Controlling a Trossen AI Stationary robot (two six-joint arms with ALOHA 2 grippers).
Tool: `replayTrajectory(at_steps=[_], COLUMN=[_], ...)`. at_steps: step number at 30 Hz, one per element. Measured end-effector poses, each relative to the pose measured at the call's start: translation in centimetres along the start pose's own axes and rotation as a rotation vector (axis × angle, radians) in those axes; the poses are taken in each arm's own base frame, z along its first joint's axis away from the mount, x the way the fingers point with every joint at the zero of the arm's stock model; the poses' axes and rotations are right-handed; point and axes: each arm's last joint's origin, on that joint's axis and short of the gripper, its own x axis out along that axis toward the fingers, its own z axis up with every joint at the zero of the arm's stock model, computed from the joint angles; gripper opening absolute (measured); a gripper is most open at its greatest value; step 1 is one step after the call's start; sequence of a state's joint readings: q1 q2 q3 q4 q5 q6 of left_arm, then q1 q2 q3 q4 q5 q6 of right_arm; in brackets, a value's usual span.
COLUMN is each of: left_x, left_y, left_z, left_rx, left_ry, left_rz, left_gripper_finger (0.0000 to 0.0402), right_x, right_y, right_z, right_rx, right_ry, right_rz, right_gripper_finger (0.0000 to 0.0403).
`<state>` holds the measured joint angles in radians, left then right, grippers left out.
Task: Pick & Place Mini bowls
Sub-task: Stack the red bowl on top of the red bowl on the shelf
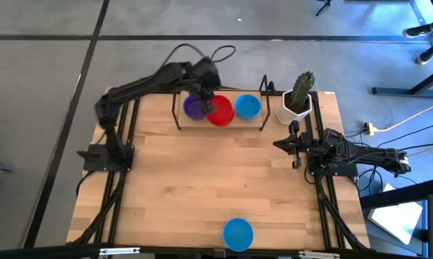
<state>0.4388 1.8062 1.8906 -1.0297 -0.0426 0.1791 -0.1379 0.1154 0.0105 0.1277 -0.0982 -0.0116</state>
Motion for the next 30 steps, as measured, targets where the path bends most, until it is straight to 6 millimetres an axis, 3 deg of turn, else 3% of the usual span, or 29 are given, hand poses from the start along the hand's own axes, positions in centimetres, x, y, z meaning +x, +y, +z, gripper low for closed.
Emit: replayTrajectory(at_steps=[6, 13, 17, 30], left_x=[4.6, 6.7, 7.1, 8.3], left_y=[3.2, 5.9, 6.4, 4.2], left_z=[0.7, 0.1, -0.3, 0.4], left_rx=[-0.038, -0.103, -0.125, -0.064], left_ry=[0.092, 0.131, 0.156, 0.163], left_rz=[-0.014, -0.057, -0.064, -0.062], left_gripper_finger=[0.0003, 0.0003, 0.0003, 0.0003], right_x=[0.0, 0.0, 0.0, 0.0], right_y=[0.0, 0.0, 0.0, 0.0], right_z=[-0.1, -0.3, -0.3, -0.4], right_rx=[0.001, 0.003, 0.003, 0.005], right_ry=[0.014, 0.031, 0.032, 0.043], right_rz=[0.000, 0.000, 0.000, 0.001], right_gripper_finger=[0.0020, 0.0020, 0.0020, 0.0020])
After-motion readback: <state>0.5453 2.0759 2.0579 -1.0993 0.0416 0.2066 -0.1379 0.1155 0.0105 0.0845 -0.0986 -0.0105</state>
